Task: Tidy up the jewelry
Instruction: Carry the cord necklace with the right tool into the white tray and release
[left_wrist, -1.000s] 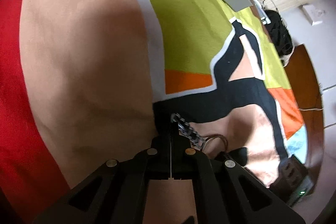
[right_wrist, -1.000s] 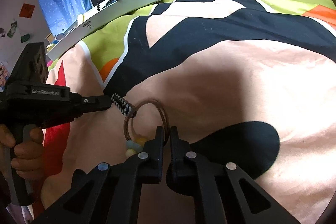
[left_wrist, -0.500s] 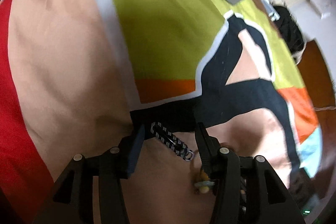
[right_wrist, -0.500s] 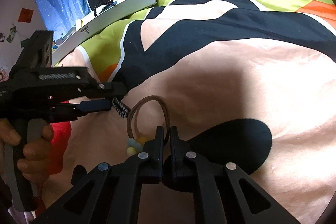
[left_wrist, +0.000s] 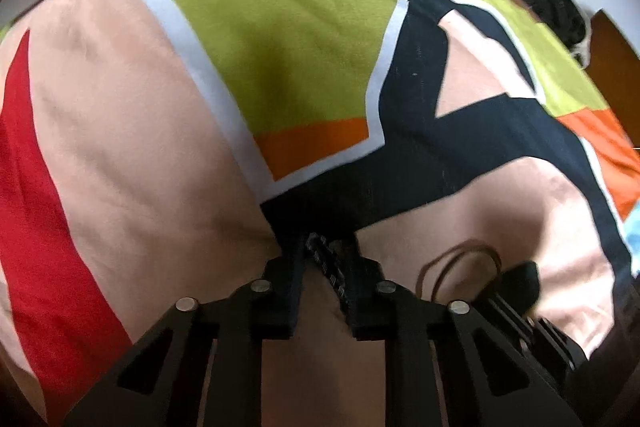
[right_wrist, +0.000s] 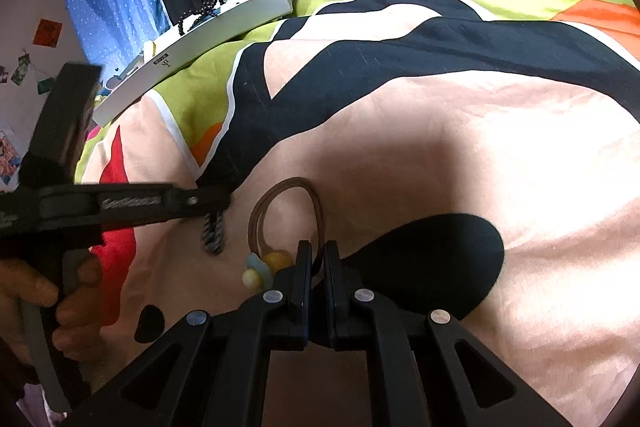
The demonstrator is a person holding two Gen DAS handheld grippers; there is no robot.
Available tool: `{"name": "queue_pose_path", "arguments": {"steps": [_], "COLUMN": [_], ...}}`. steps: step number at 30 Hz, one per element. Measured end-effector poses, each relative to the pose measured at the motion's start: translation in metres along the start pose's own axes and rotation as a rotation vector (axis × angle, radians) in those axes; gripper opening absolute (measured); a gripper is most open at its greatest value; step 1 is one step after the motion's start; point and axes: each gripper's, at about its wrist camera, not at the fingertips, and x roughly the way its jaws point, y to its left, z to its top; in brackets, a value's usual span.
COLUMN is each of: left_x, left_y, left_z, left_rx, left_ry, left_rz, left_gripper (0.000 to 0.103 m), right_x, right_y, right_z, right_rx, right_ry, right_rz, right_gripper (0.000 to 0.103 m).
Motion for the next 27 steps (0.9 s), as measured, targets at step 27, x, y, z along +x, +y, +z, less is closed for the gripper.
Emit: {"name": "queue_pose_path", "arguments": {"steps": [27], "left_x": [-0.121], "left_y": [0.051], "left_z": [0.022], "left_rx": [-0.063], "left_ry": [-0.271], "left_rz": [-0.179], "left_gripper": [0.000], "right_x": [-0.032], "right_y": [0.108], "right_z": [0.077], "right_rx": [-0.352], "right_ry": [-0.188], "right_rz": [0.151], "right_gripper": [0.003]}}
